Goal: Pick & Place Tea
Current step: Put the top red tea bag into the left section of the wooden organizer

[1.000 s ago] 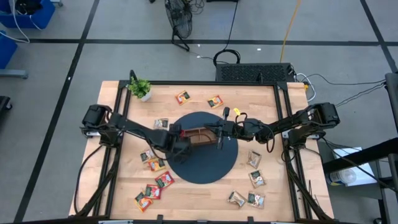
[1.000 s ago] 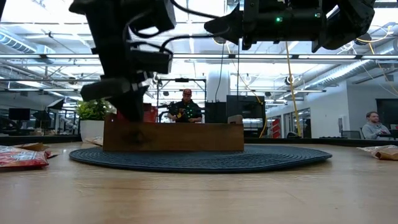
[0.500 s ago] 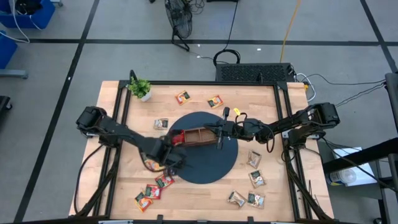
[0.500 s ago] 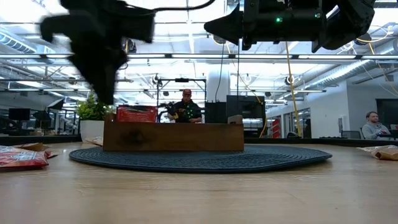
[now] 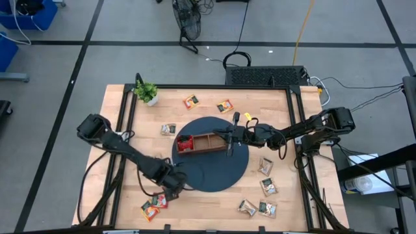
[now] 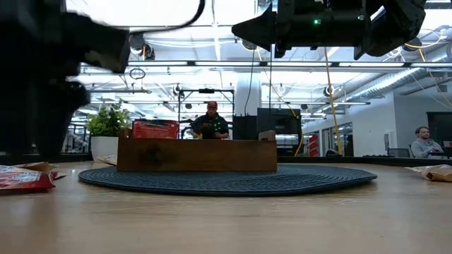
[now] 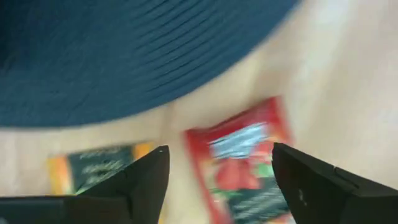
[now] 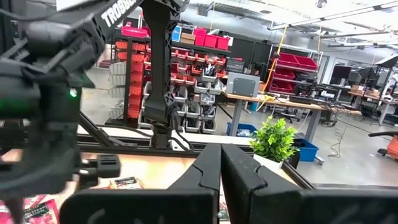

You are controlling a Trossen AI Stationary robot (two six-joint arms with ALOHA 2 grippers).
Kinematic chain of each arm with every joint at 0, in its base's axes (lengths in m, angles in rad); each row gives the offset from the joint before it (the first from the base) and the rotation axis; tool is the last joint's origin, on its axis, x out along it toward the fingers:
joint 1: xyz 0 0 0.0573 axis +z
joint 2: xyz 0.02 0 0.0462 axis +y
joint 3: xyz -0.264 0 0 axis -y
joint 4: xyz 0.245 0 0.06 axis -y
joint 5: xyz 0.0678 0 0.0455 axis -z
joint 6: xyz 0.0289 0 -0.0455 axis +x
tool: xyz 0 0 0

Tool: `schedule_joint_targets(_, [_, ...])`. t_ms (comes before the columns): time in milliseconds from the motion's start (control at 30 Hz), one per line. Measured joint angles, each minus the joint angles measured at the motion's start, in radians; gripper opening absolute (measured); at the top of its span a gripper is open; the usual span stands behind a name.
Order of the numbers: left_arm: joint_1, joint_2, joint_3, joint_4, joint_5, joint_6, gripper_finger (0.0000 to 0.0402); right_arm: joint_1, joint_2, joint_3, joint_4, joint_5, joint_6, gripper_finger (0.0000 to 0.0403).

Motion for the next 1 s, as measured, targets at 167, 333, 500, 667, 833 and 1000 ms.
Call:
schedule_joint_targets(167, [0.012,0.0,-0.076,0.045,0.065,-0.079,0.0287,0.013,0.0,0.0,0.0,0.0,-0.006,0.0])
schedule_joint_targets(333, [0.013,-0.008,-0.138,0.201,0.16,-0.063,0.0274,0.013,0.0,0.0,0.001,0.0,-0.008,0.0])
schedule_joint_targets(500, [0.016,-0.006,-0.141,0.246,0.189,-0.022,0.0262,0.013,0.0,0.0,0.003,0.0,-0.008,0.0])
schedule_joint_targets(667, [0.022,-0.004,-0.137,0.266,0.196,0.012,0.025,0.013,0.0,0.0,0.006,0.001,-0.01,0.0])
schedule_joint_targets(833, [0.03,-0.003,-0.137,0.266,0.165,0.001,0.0239,0.013,0.0,0.0,0.006,0.002,-0.012,0.0])
schedule_joint_targets(1000, [0.033,0.015,-0.157,0.35,0.124,0.002,0.0223,0.012,0.0,0.0,0.006,0.002,-0.012,0.0])
